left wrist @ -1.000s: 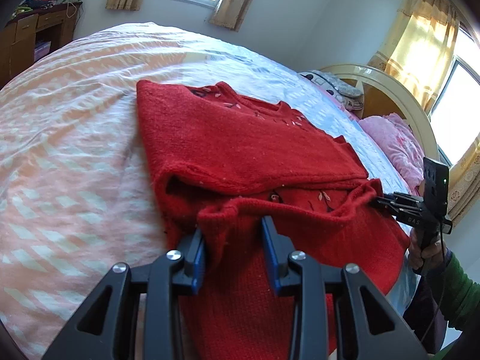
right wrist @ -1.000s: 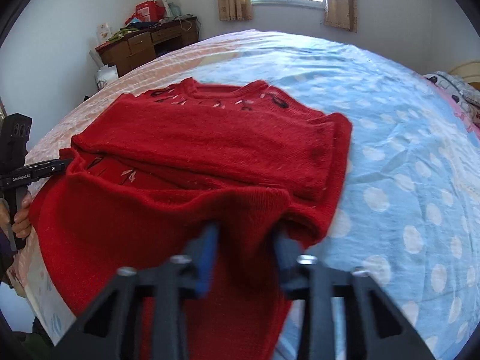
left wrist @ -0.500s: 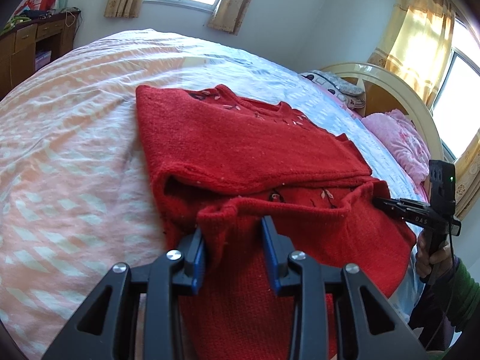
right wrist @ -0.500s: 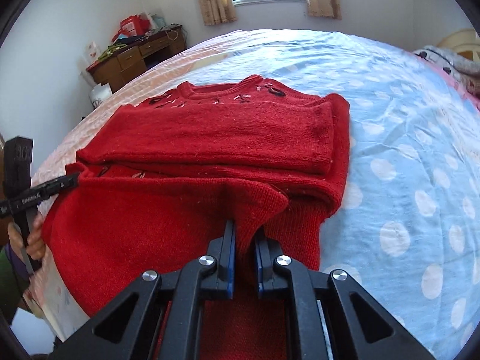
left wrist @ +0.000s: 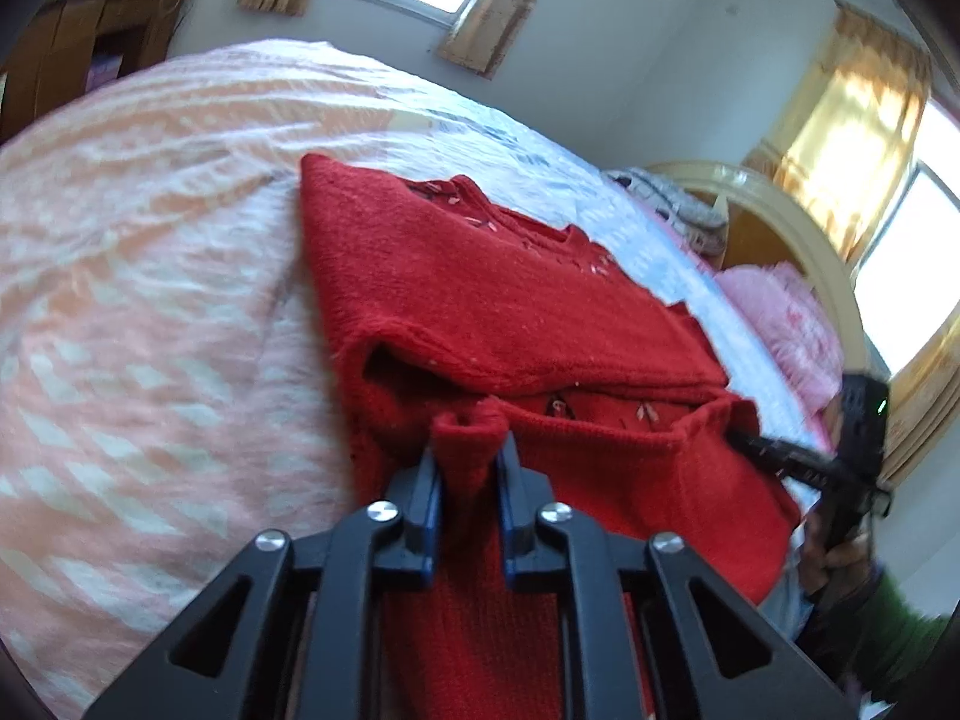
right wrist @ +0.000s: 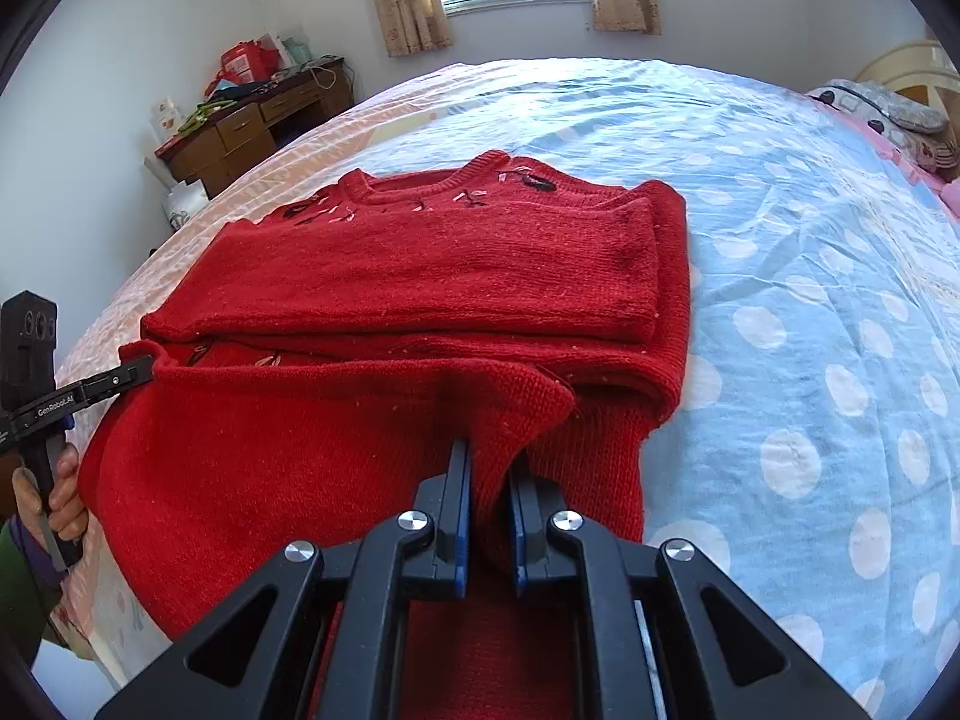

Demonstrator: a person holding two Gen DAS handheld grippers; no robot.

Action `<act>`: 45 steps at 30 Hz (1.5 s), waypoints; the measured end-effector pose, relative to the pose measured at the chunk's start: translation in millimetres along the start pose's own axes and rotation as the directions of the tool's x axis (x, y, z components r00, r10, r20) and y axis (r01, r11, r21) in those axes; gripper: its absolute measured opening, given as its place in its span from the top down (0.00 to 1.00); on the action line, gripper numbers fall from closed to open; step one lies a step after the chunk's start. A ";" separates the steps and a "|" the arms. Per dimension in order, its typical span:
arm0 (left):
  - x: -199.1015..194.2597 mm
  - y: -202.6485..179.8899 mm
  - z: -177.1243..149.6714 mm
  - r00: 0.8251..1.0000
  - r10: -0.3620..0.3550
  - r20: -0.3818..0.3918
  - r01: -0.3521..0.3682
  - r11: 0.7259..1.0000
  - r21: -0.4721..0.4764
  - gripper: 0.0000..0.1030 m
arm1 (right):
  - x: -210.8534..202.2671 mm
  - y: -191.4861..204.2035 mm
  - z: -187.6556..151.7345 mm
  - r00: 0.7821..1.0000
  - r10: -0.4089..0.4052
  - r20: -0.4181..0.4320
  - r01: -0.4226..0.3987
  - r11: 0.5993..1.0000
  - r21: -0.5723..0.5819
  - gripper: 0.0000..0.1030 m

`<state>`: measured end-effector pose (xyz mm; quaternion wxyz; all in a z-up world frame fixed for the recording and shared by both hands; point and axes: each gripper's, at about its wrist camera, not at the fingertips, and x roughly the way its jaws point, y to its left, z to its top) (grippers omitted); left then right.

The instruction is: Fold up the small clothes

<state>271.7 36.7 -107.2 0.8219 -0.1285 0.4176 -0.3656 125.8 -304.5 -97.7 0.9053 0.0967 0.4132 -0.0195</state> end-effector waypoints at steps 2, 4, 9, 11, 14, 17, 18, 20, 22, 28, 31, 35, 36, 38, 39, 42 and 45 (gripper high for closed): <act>-1.3 4.5 -0.3 1.000 -0.016 0.003 0.016 1.000 -0.023 0.86 | -1.7 -4.1 -0.4 1.000 0.016 0.002 -0.016 1.000 0.025 0.90; -0.6 5.1 -0.3 1.000 -0.020 0.002 0.020 0.999 -0.028 0.85 | -0.9 -12.9 -1.1 0.999 0.052 0.001 -0.052 0.996 0.076 0.90; 1.7 8.5 0.2 0.999 -0.031 -0.004 0.031 0.998 -0.046 0.82 | 1.8 -22.5 -1.2 0.996 0.093 -0.003 -0.092 0.986 0.138 0.90; 1.2 8.2 -0.2 1.000 -0.030 -0.001 0.030 0.999 -0.046 0.82 | 1.9 -18.2 -1.2 0.997 0.074 -0.002 -0.074 0.991 0.115 0.90; 1.4 2.2 -1.0 1.000 0.008 0.004 -0.008 1.000 -0.015 0.83 | 1.4 -13.9 -1.8 0.999 0.051 0.003 -0.051 0.994 0.092 0.90; 1.6 -10.4 -2.8 0.996 0.085 0.012 -0.086 0.995 0.041 0.87 | 1.1 -11.0 -1.8 1.000 0.029 0.005 -0.030 0.996 0.085 0.90; 1.5 -18.0 -3.4 0.991 0.131 0.016 -0.132 0.989 0.069 0.88 | 0.7 -7.5 -1.4 1.000 0.009 0.005 -0.009 0.997 0.075 0.91; -1.4 -31.6 -4.6 0.978 0.205 0.037 -0.208 0.973 0.104 0.89 | -2.0 0.7 0.5 0.999 -0.037 0.000 0.037 0.999 0.036 0.93; -8.6 -39.7 -6.0 0.977 0.205 0.055 -0.210 0.972 0.106 0.89 | -13.8 12.4 3.1 0.998 -0.065 0.022 0.065 0.998 -0.021 0.93; -23.9 -46.8 16.9 0.975 0.206 0.087 -0.213 0.974 0.082 0.89 | -58.8 15.1 33.3 0.992 -0.005 0.127 0.009 1.000 -0.028 0.93; -28.5 -46.9 39.9 0.974 0.190 0.121 -0.199 0.978 0.062 0.89 | -66.2 12.0 56.9 0.984 -0.028 0.178 0.034 0.999 -0.032 0.93; -24.6 -43.5 83.0 0.963 0.216 0.162 -0.224 0.974 0.030 0.89 | -58.2 11.8 90.9 0.975 -0.058 0.213 0.070 0.996 -0.051 0.93; -19.7 -40.8 96.4 0.960 0.226 0.165 -0.232 0.973 0.019 0.89 | -54.5 12.2 99.5 0.974 -0.069 0.216 0.085 0.994 -0.065 0.93; -7.1 -35.1 122.8 0.956 0.240 0.169 -0.243 0.970 -0.005 0.89 | -40.1 13.9 124.7 0.967 -0.112 0.230 0.136 0.986 -0.094 0.93; -1.5 -32.8 132.2 0.954 0.249 0.169 -0.251 0.968 -0.012 0.89 | -32.8 13.1 136.4 0.964 -0.127 0.234 0.153 0.983 -0.098 0.93; 28.3 -23.4 162.1 0.940 0.295 0.171 -0.295 0.955 -0.023 0.89 | -13.4 5.6 163.1 0.955 -0.165 0.248 0.190 0.979 -0.078 0.93; 67.6 -9.6 171.5 0.931 0.342 0.124 -0.341 0.939 -0.034 0.89 | 20.9 -7.9 182.9 0.954 -0.179 0.239 0.193 0.980 -0.038 0.93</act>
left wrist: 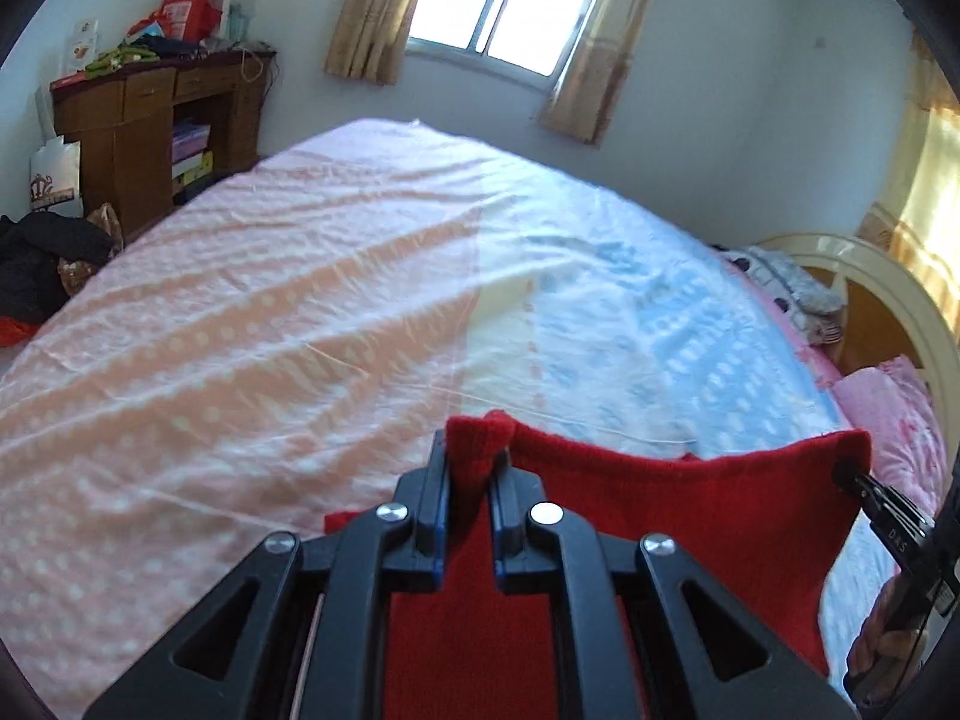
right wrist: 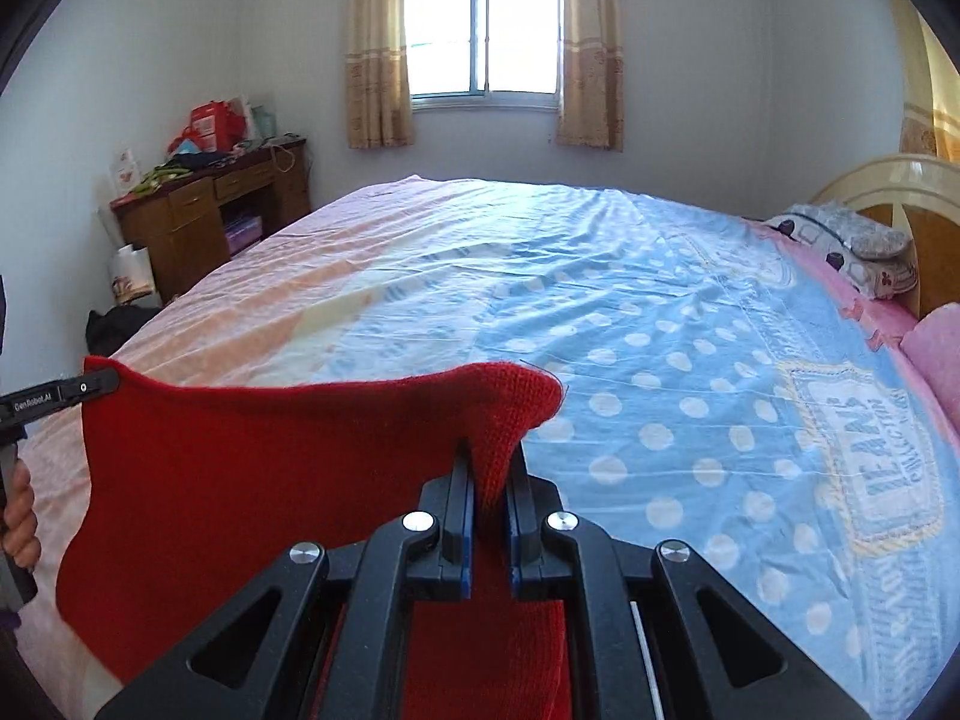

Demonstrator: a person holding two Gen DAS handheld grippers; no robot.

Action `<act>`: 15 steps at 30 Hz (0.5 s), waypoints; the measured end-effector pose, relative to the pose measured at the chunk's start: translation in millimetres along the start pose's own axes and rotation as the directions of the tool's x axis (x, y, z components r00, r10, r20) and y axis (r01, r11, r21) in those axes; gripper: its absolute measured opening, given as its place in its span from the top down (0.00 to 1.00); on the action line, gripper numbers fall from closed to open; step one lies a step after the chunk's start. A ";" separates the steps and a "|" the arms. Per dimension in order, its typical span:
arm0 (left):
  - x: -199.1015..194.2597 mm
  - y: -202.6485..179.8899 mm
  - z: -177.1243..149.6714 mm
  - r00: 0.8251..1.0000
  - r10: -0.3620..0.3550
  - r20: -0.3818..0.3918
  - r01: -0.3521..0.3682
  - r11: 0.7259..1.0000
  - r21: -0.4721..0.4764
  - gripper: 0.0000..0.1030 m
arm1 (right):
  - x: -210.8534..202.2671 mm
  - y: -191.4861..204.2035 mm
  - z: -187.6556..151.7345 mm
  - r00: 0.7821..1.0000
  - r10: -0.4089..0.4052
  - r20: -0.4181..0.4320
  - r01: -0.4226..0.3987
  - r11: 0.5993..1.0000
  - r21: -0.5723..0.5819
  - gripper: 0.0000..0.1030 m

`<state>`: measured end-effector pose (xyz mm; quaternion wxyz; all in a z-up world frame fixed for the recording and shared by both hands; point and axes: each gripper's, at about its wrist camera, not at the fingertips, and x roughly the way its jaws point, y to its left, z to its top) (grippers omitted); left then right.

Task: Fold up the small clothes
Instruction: 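Lift the hem and fold it over onto the collar with both tools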

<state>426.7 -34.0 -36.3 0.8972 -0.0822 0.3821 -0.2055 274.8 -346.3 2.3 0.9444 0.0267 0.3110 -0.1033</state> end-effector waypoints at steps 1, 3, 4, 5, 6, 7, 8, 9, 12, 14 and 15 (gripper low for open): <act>11.7 -0.9 -2.5 0.999 0.027 -0.022 -0.027 1.000 0.008 0.89 | 11.8 -0.6 -2.0 1.000 -0.007 -0.014 0.007 1.000 0.004 0.93; 46.7 -3.3 -15.0 0.988 0.126 -0.089 -0.122 0.991 0.057 0.89 | 52.4 -5.9 -16.1 0.996 -0.024 -0.089 0.026 1.000 0.018 0.93; 62.6 -3.3 -23.3 0.977 0.169 -0.129 -0.159 0.984 0.083 0.88 | 70.3 -6.4 -26.4 0.991 -0.039 -0.130 0.041 0.999 0.016 0.93; 68.3 -5.9 -29.1 0.971 0.204 -0.127 -0.191 0.976 0.107 0.88 | 84.9 -6.9 -34.6 0.985 -0.059 -0.165 0.061 0.998 0.006 0.93; 63.2 -10.5 -28.7 0.971 0.217 -0.103 -0.204 0.971 0.124 0.85 | 103.4 -9.0 -44.2 0.967 -0.056 -0.249 0.061 0.998 0.011 0.93; 60.1 -17.0 -29.7 0.968 0.240 -0.077 -0.226 0.962 0.155 0.84 | 101.2 -12.7 -40.9 0.971 -0.047 -0.233 0.056 0.998 0.032 0.93; 60.9 -21.0 -32.7 0.962 0.263 -0.070 -0.248 0.952 0.178 0.84 | 92.5 -14.8 -35.9 0.982 -0.048 -0.184 0.058 0.997 0.049 0.93; 64.0 -23.3 -36.1 0.955 0.288 -0.072 -0.269 0.943 0.197 0.83 | 90.4 -14.1 -35.6 0.984 -0.046 -0.173 0.055 0.998 0.043 0.93; 63.4 -22.5 -37.5 0.952 0.298 -0.070 -0.279 0.939 0.199 0.83 | 95.5 -12.6 -38.0 0.976 -0.043 -0.211 0.051 0.998 0.029 0.93; 62.3 -17.6 -37.1 0.956 0.285 -0.073 -0.268 0.946 0.179 0.82 | 92.7 -14.5 -38.5 0.978 -0.042 -0.203 0.050 0.998 0.037 0.93; 62.7 -15.9 -35.8 0.957 0.280 -0.077 -0.264 0.949 0.172 0.82 | 91.2 -15.5 -38.2 0.979 -0.040 -0.199 0.050 0.998 0.041 0.93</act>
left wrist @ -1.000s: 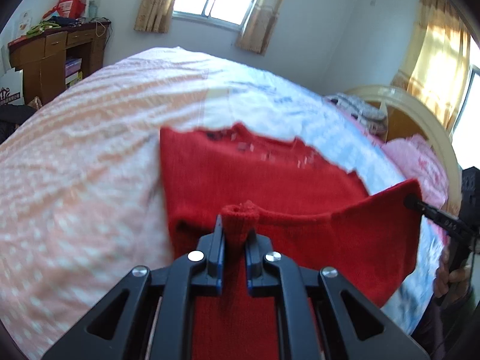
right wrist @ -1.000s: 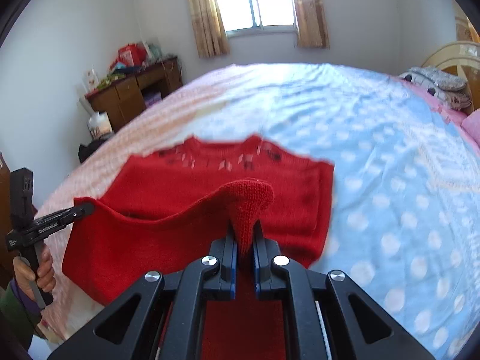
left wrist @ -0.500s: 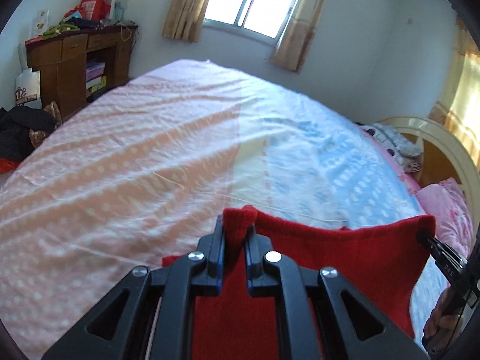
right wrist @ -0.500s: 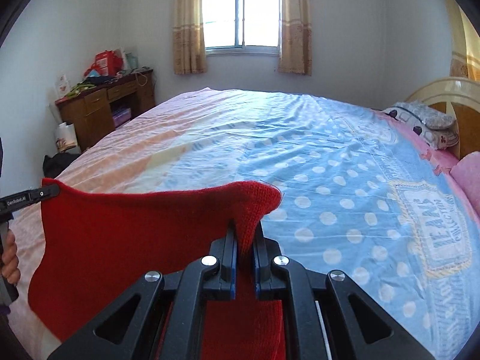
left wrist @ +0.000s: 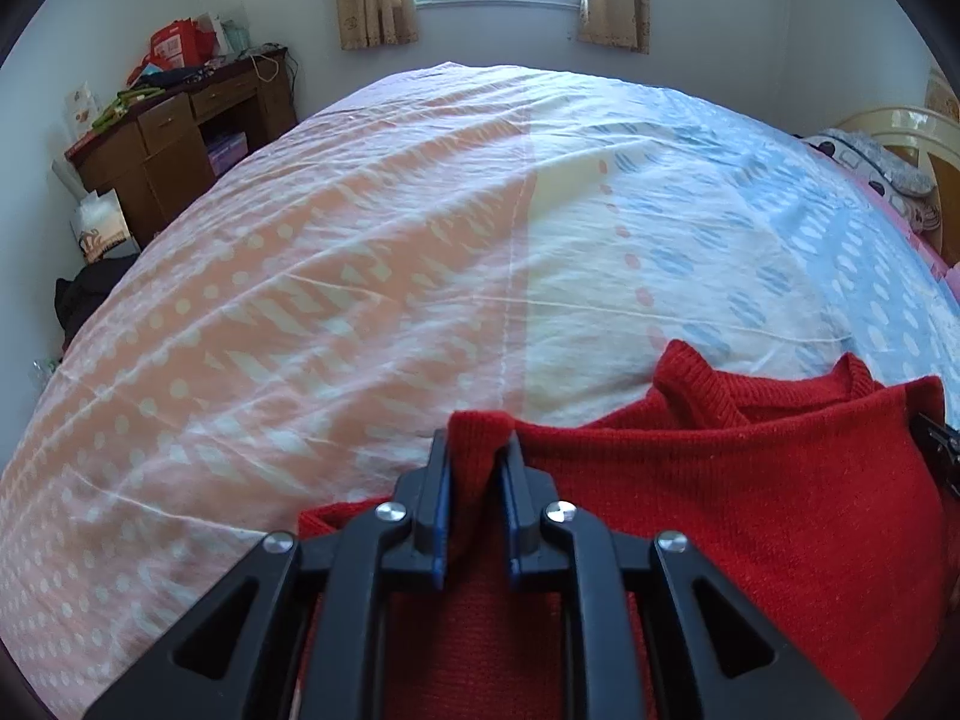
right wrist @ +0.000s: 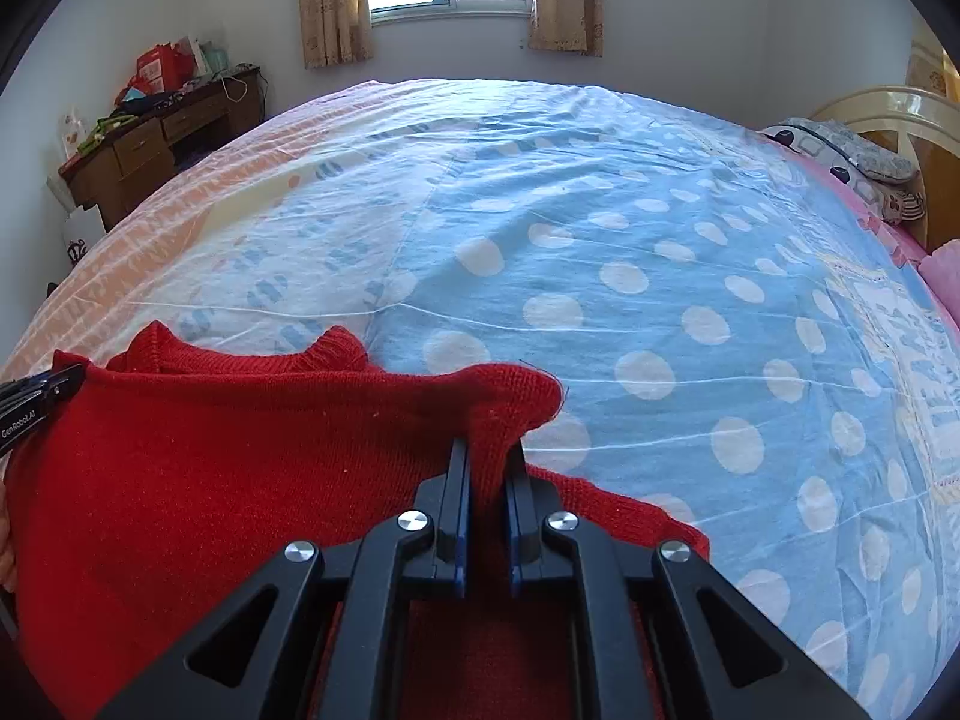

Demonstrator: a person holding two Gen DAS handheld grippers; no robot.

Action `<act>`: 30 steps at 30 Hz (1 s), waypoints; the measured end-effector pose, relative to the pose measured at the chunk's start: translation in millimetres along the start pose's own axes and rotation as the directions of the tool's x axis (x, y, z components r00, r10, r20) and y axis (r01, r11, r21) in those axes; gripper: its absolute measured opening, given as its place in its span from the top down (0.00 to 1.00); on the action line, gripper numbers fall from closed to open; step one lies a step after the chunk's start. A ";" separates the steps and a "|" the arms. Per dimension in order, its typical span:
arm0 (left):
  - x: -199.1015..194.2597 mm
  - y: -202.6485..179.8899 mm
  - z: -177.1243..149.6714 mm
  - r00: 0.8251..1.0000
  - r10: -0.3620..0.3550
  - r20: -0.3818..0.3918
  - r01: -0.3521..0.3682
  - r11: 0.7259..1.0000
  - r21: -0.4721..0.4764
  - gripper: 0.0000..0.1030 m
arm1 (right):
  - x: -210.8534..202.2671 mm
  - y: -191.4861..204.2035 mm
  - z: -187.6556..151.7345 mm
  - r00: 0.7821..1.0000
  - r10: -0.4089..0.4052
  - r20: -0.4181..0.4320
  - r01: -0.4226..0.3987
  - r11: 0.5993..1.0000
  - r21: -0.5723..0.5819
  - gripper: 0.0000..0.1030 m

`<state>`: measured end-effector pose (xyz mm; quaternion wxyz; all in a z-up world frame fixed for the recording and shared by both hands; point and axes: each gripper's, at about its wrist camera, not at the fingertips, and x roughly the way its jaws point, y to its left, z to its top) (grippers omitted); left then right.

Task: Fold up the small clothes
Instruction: 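Lift the hem and fold it over onto the collar with both tools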

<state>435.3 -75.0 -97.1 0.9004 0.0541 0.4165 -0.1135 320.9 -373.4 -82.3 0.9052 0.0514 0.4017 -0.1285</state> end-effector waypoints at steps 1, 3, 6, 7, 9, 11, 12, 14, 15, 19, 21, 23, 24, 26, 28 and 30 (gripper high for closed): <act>0.5 0.4 1.0 1.000 -0.003 -0.002 0.003 1.000 -0.006 0.80 | 0.9 1.0 -2.2 1.000 -0.001 0.001 0.001 1.000 0.003 0.93; 0.0 -1.2 4.7 1.000 0.003 -0.006 -0.004 1.000 -0.014 0.76 | 0.6 -0.8 -1.4 1.000 -0.004 0.000 0.004 1.000 0.010 0.93; 1.9 -2.5 7.1 1.000 0.012 -0.009 -0.012 1.000 -0.024 0.71 | 1.2 -1.7 -2.0 1.000 -0.012 0.017 0.012 1.000 0.025 0.93; 1.3 -2.1 7.0 1.000 0.008 -0.009 -0.008 1.000 -0.027 0.71 | -0.4 -3.5 -2.0 1.000 -0.014 0.028 0.013 0.999 0.034 0.92; 2.0 -0.6 7.2 1.000 0.006 -0.011 -0.007 0.999 -0.035 0.69 | -6.9 -9.5 -2.2 0.998 -0.014 0.058 0.010 0.998 0.066 0.92; 2.6 -0.3 7.1 1.000 0.008 -0.013 -0.008 0.999 -0.036 0.69 | -17.8 -19.4 -2.9 0.994 -0.021 0.104 0.009 0.993 0.119 0.92; 2.5 -0.4 7.0 1.000 0.009 -0.012 -0.010 0.999 -0.036 0.69 | -27.6 -25.6 -4.5 0.989 -0.064 0.136 0.042 0.986 0.159 0.92; 2.9 -0.8 7.2 1.000 0.017 -0.013 -0.017 0.999 -0.035 0.67 | -60.7 -35.9 -12.0 0.957 -0.179 0.226 0.121 0.961 0.249 0.88; 3.0 -1.2 7.4 1.000 0.018 -0.013 -0.019 0.999 -0.035 0.67 | -74.1 -35.1 -15.0 0.944 -0.198 0.262 0.131 0.959 0.253 0.88; 2.9 -1.2 7.8 1.000 0.028 -0.013 -0.028 0.999 -0.030 0.65 | -88.7 -0.2 -22.9 0.967 -0.134 0.215 0.123 0.990 0.061 0.88; 2.6 -0.9 7.4 0.999 0.038 -0.012 -0.038 0.999 -0.029 0.63 | -76.3 12.3 -29.5 0.986 -0.084 0.146 0.083 0.996 0.014 0.88; 2.8 -0.6 7.3 0.999 0.044 -0.012 -0.044 0.999 -0.028 0.62 | -55.6 15.9 -36.5 0.994 -0.081 0.079 0.080 0.997 0.014 0.88; 2.9 -0.6 7.3 0.999 0.048 -0.012 -0.048 0.998 -0.028 0.61 | -43.4 13.3 -41.4 0.994 -0.098 0.049 0.097 0.995 0.027 0.88; 3.5 -1.1 6.7 0.998 0.055 -0.013 -0.055 0.998 -0.025 0.60 | -30.3 -0.7 -46.6 0.997 -0.070 0.015 0.068 0.994 0.091 0.88; 3.3 -1.4 6.9 0.998 0.056 -0.012 -0.057 0.998 -0.023 0.60 | -31.1 -15.7 -47.5 0.999 -0.039 0.025 0.035 0.988 0.151 0.89; 3.0 -1.4 6.9 0.998 0.057 -0.012 -0.058 0.998 -0.025 0.59 | -30.7 -20.7 -49.4 0.999 -0.013 0.032 0.008 0.985 0.175 0.89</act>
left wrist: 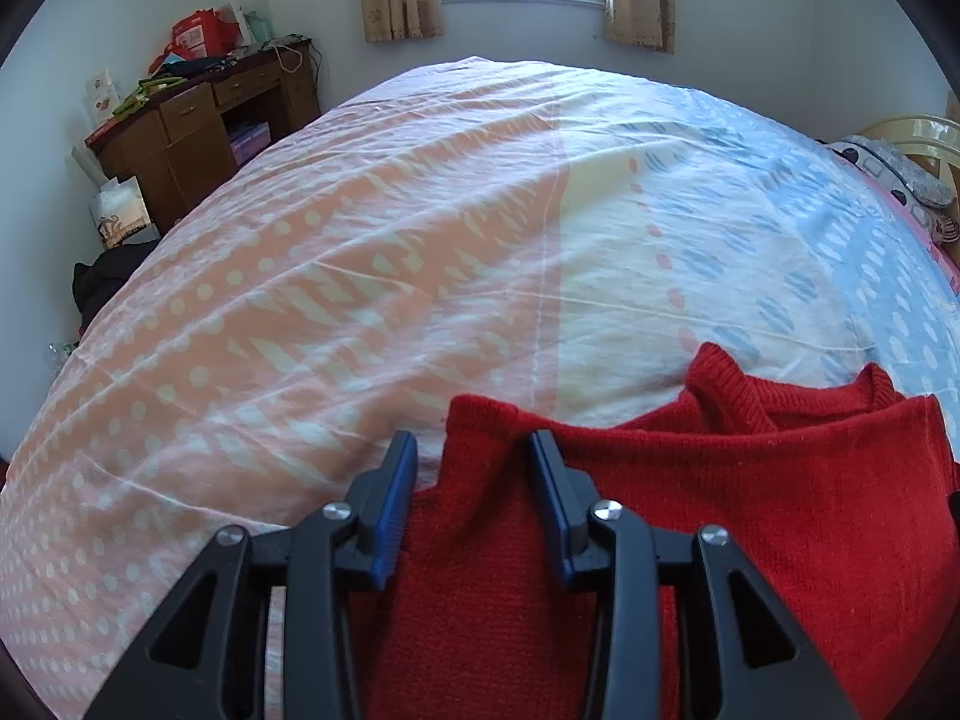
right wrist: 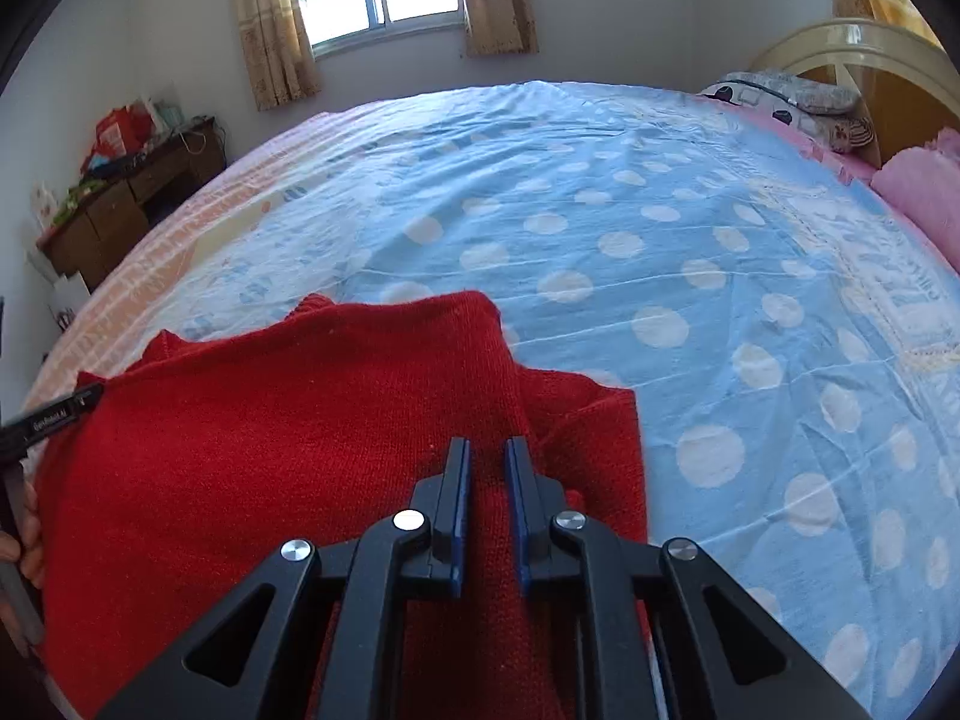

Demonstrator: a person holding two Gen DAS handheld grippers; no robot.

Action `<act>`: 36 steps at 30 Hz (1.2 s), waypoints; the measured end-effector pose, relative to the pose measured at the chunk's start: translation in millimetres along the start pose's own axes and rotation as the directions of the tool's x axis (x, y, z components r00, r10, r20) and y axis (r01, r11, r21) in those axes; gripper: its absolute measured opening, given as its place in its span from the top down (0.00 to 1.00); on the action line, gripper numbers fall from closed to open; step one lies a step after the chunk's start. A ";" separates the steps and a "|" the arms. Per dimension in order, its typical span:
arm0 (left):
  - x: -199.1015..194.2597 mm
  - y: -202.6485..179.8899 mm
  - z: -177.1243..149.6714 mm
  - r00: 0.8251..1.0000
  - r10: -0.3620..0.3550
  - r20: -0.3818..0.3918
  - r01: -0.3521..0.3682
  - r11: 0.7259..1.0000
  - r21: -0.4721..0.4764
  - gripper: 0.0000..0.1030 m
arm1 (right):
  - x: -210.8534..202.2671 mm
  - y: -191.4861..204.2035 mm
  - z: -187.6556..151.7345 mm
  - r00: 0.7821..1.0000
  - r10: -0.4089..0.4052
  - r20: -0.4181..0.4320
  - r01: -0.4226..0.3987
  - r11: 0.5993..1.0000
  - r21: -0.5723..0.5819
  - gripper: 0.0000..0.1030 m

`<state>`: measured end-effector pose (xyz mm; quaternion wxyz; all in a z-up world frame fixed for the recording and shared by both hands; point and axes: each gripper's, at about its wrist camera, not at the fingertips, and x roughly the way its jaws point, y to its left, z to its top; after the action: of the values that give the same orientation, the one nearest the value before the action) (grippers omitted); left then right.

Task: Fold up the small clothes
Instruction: 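Lift the hem and fold it over onto the collar with both tools, then open both tools and press the folded sweater flat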

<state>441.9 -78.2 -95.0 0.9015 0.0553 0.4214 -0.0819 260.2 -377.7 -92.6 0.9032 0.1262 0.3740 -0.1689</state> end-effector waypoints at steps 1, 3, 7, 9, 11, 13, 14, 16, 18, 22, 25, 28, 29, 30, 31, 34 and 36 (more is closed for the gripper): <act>-0.2 0.1 0.2 1.000 0.002 0.000 -0.002 1.000 -0.002 0.57 | 0.2 0.7 -1.3 1.000 -0.002 0.004 0.002 1.000 -0.003 0.89; -0.2 0.9 0.5 1.000 0.012 -0.001 -0.012 1.000 -0.008 0.53 | -1.4 5.2 -1.2 1.000 -0.012 0.010 0.012 1.000 -0.015 0.89; -1.2 0.5 -1.0 1.000 0.028 -0.001 -0.028 1.000 -0.004 0.50 | -0.4 11.3 -0.8 0.999 -0.040 0.019 0.040 0.998 -0.038 0.89; -3.5 1.6 -3.7 1.000 0.018 -0.005 -0.018 1.000 -0.001 0.50 | -1.0 10.6 -0.2 0.999 -0.044 0.020 0.045 0.998 -0.041 0.89; -8.3 5.5 -9.3 1.000 0.002 -0.018 -0.002 1.000 -0.013 0.48 | -1.1 10.7 0.0 0.999 -0.048 0.021 0.049 0.998 -0.042 0.89; -17.9 11.2 -17.6 0.999 -0.032 -0.021 0.031 0.999 -0.037 0.46 | -1.3 10.4 -0.2 0.999 -0.048 0.021 0.049 0.998 -0.042 0.89; -23.7 13.8 -23.2 0.999 -0.042 -0.022 0.041 0.998 -0.043 0.46 | -1.1 9.7 -0.1 0.999 -0.045 0.021 0.046 0.998 -0.039 0.89; -38.1 14.6 -34.6 0.999 -0.032 -0.016 0.032 0.999 -0.031 0.45 | -1.2 8.5 -0.2 0.999 -0.038 0.021 0.039 0.999 -0.032 0.89; -57.1 12.7 -43.9 1.000 -0.001 0.007 0.001 1.000 -0.006 0.38 | -1.3 8.9 0.0 0.999 -0.040 0.020 0.041 0.999 -0.034 0.89; -89.1 8.6 -60.4 0.999 0.031 0.027 -0.032 0.998 0.046 0.34 | -1.1 13.6 -0.6 0.997 -0.070 0.019 0.071 0.996 -0.060 0.89; -101.2 5.0 -73.6 0.998 0.059 0.013 -0.060 0.994 0.092 0.34 | -2.8 15.0 0.1 0.996 -0.090 0.010 0.090 0.994 -0.062 0.89; -110.1 2.7 -85.6 0.998 0.061 0.020 -0.063 0.992 0.109 0.34 | -38.8 28.9 -7.5 0.982 -0.180 0.063 0.183 0.982 -0.046 0.89; -110.9 1.5 -88.6 0.998 0.058 0.020 -0.060 0.993 0.105 0.34 | -61.0 41.2 -14.9 0.986 -0.125 0.107 0.131 0.990 -0.057 0.89; -110.5 -0.4 -91.0 0.998 0.055 0.014 -0.056 0.993 0.102 0.34 | -73.7 52.0 -20.8 0.990 -0.079 0.121 0.089 0.993 -0.083 0.89; -110.4 -3.1 -93.3 0.999 0.052 0.007 -0.052 0.993 0.101 0.34 | -85.8 65.2 -28.2 0.991 -0.036 0.125 0.052 0.991 -0.121 0.88; -112.9 -11.6 -100.4 0.999 0.048 -0.001 -0.047 0.992 0.116 0.34 | -107.0 95.7 -54.3 0.994 0.058 0.091 -0.039 0.980 -0.195 0.88; -118.5 -15.2 -105.2 0.999 0.047 0.013 -0.049 0.991 0.128 0.34 | -110.0 104.2 -70.4 0.993 0.106 0.051 -0.094 0.976 -0.194 0.88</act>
<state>285.2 -63.3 -71.5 0.8999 0.1230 0.4091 -0.0875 184.3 -234.7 -51.5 0.9294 0.0521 0.3541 -0.0901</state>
